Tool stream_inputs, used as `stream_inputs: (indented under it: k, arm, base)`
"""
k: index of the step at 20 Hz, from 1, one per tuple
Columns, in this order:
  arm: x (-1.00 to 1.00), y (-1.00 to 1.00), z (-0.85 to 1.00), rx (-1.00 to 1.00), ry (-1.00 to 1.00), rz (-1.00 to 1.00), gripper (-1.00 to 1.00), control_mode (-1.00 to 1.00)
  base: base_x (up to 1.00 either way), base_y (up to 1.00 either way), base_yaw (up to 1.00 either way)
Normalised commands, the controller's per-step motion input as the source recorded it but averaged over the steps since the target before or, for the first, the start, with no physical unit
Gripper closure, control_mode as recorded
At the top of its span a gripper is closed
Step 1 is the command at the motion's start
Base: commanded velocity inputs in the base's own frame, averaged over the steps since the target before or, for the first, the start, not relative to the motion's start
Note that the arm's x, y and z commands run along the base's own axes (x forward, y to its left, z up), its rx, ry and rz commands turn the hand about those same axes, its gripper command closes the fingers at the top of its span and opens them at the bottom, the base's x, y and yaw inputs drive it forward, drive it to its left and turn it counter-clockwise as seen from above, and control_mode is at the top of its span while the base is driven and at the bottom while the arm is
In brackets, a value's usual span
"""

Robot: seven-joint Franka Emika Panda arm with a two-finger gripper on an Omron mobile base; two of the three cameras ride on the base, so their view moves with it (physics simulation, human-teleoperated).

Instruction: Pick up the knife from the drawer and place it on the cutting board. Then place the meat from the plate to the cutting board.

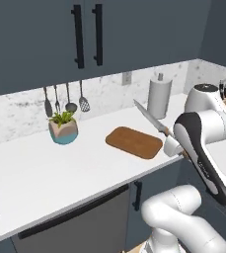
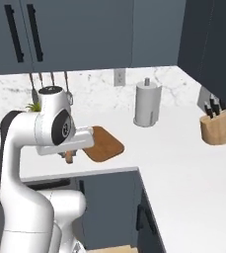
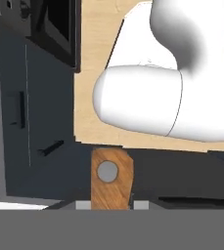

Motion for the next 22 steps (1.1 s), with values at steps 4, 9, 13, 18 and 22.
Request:
stream_inputs:
  k: [4,9,13,18,22]
  arm:
    - [0.0,0.0,0.0,0.0,0.0,0.0,1.0,1.0]
    - [0.0,0.0,0.0,0.0,0.0,0.0,1.0,1.0]
    - [0.73,-0.49,0.0,0.07,0.16,0.06,1.0,-1.0]
    - [1.0,-0.56,-0.46,0.0,0.3,0.08,1.0,-1.0]
    - [1.0,-0.06,-0.74,-0.01,0.22,0.13,1.0,-1.0]
  base:
    - [0.4,-0.37,0.29]
    - [0.07,-0.38,0.17]
    - [0.12,-0.11,0.04]
    - [0.0,0.0,0.0]
    - [0.0,0.0,0.0]
